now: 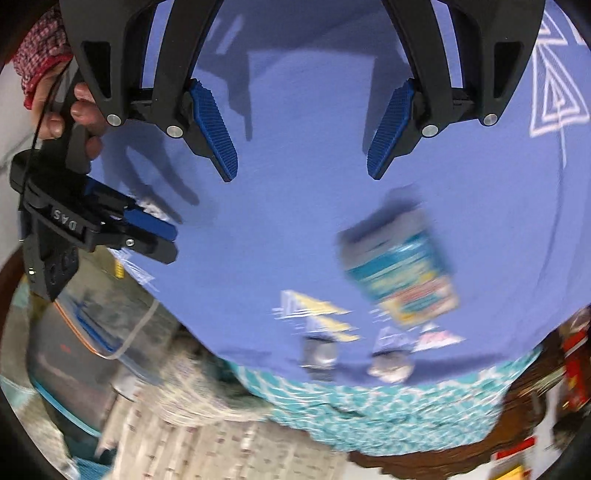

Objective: Collect trash
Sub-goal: 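Return both grippers to the remaining trash on the bed, then grasp the blue tissue pack with the left gripper while the right gripper grasps the crumpled white paper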

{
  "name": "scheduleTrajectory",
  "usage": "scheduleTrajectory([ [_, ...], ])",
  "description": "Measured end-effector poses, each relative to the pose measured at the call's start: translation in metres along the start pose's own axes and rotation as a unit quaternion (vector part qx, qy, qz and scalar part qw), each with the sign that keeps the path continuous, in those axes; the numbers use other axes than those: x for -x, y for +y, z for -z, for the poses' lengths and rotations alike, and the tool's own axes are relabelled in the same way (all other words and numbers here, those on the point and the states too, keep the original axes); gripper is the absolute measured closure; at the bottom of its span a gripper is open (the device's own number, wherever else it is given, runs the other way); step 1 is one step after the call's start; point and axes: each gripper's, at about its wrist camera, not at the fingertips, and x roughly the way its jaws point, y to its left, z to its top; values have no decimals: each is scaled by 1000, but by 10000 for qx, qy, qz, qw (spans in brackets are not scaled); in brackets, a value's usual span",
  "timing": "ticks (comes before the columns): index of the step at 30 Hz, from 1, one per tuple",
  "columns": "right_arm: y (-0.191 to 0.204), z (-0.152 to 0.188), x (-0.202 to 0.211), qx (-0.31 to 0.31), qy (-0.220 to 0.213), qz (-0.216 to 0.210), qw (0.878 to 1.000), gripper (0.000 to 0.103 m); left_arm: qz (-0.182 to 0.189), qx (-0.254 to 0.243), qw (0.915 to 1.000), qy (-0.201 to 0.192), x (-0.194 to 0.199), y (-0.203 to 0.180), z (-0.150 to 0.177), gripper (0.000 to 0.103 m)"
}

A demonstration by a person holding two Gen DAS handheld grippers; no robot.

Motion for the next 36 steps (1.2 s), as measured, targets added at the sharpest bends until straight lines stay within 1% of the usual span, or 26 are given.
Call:
scheduleTrajectory([
  [2,6,2,-10,133,64,49,9999,44,-61,171,9998,5,0,14,5,34],
  [5,5,1,-19,177,158,150,9996,45,30,338,9994,-106,5,26,8,34],
  [7,3,0,-16,142,72,138,9998,44,95,410,9991,-86,4,26,8,34],
  [10,-2,-1,-17,-32,97,79,9999,44,190,418,9989,-99,3,25,7,34],
  [13,-4,-1,-17,-89,83,46,9999,45,176,386,9991,-84,3,23,9,34],
  [16,-1,-2,-19,-57,96,57,9999,44,143,396,9990,-141,6,22,9,29],
  [18,-1,-2,-19,-62,95,47,9999,44,139,447,9988,-163,6,24,8,28],
  [20,0,-1,-19,-72,88,36,9999,44,164,536,9983,-162,6,28,8,28],
  [22,0,-1,-19,-75,87,23,9999,44,203,677,9974,-152,7,35,7,26],
  [23,0,-1,-19,-79,85,17,9999,44,238,805,9964,-147,7,40,6,23],
  [25,-1,-1,-18,-88,79,2,9999,44,335,1038,9939,-150,9,51,5,22],
  [28,-2,-1,-17,-97,71,-16,9999,44,351,1356,9900,-190,13,66,-6,21],
  [30,-2,-1,-17,-103,70,-32,9999,44,294,1462,9886,-217,13,71,-18,19],
  [32,-3,-1,-16,-114,63,-54,9999,44,218,1485,9883,-265,12,71,-32,16],
  [33,-3,-1,-16,-121,59,-69,9999,44,133,1461,9888,-275,9,69,-40,12],
  [34,-4,-1,-15,-133,52,-90,9999,44,45,1435,9893,-267,5,67,-48,9],
  [36,-5,-1,-14,-149,40,-112,9998,44,-129,1337,9908,-164,-9,58,-66,9],
])
